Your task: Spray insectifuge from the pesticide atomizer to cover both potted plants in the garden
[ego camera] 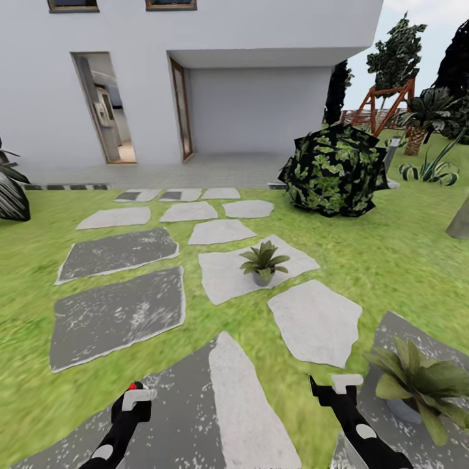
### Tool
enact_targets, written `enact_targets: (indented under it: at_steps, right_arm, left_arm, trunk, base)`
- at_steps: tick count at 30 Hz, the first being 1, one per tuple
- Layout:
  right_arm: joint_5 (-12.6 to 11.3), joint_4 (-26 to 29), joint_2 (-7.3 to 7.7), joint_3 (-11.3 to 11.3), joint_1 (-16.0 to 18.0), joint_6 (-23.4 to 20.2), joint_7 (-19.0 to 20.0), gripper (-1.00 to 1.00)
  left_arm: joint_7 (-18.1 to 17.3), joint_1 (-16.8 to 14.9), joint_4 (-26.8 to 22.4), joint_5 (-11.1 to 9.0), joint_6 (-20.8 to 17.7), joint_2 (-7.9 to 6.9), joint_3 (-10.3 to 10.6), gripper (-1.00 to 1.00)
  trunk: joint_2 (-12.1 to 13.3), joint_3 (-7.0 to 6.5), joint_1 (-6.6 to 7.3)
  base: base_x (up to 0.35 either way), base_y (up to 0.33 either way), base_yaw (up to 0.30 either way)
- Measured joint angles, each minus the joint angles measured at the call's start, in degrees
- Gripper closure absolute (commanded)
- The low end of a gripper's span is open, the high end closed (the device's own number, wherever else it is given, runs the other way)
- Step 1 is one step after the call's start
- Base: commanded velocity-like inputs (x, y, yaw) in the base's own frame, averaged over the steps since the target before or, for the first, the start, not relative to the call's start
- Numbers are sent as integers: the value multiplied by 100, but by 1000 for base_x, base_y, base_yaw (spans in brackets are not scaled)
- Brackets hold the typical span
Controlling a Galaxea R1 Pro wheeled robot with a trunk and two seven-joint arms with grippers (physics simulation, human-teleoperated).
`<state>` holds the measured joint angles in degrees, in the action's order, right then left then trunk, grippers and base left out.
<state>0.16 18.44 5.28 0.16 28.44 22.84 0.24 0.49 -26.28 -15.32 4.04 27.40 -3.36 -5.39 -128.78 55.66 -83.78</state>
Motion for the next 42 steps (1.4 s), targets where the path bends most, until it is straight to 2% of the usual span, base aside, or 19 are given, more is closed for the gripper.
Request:
enact_targets:
  at_steps: [9,14,16,20,26,31,36,42]
  right_arm:
    - [-5,-70,-4,3,-1,0,0,-100]
    - [-31,-195,-30,6,0,0,0,-100]
    - [-35,-206,-105,5,-1,0,0,-100]
    - [-8,-239,-420,4,-1,4,-6,-100]
    - [-8,-219,-521,0,1,8,-44,-100]
    - [-22,-190,-501,-36,7,5,-52,-100]
    - [-22,-193,-383,-21,8,9,-45,-100]
    - [-9,-219,-349,-20,6,2,-32,-100]
  left_arm:
    - [-5,2,3,5,3,4,1,100]
    - [-8,105,-35,12,0,-46,-13,100]
    - [-3,132,-64,13,0,-53,-11,100]
    - [0,148,-80,21,2,-57,-9,100]
    - [-47,151,-105,18,35,-13,4,100]
    - [-74,157,-47,54,46,14,36,100]
    - [-52,152,-132,20,34,19,20,100]
    - [-12,150,-502,4,10,18,-19,100]
  trunk:
    - [0,0,0]
    - [0,0,0]
    - [0,-1,0]
    - [0,-5,0]
    - [0,-6,0]
    - [0,-6,0]
    - [0,-6,0]
    - [0,-6,0]
  base:
    - [0,0,-300]
    - [0,0,-300]
    - [0,0,-300]
    - [0,0,-300]
    - [0,0,-300]
    - [0,0,-300]
    - [0,0,-300]
    - [0,0,-300]
